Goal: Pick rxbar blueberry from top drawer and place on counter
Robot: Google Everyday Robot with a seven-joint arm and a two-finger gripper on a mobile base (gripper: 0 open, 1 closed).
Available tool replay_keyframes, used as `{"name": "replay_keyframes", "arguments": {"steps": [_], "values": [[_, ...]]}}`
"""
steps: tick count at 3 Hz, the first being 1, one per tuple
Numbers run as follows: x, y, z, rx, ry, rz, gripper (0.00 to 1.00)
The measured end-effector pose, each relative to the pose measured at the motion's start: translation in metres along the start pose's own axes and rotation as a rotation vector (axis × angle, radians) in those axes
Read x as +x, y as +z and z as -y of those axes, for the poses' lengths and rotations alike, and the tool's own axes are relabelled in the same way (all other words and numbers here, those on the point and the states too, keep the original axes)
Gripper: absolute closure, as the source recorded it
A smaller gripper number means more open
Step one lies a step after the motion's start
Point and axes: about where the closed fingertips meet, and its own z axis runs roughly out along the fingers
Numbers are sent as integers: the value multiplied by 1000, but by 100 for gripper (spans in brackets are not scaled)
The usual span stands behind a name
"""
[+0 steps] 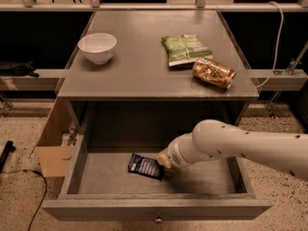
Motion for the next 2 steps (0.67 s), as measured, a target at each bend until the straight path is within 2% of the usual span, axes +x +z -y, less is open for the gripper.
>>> {"name": "replay_keyframes", "arguments": {"steps": [2], "values": [[2,2,-1,-13,-4,-4,0]]}}
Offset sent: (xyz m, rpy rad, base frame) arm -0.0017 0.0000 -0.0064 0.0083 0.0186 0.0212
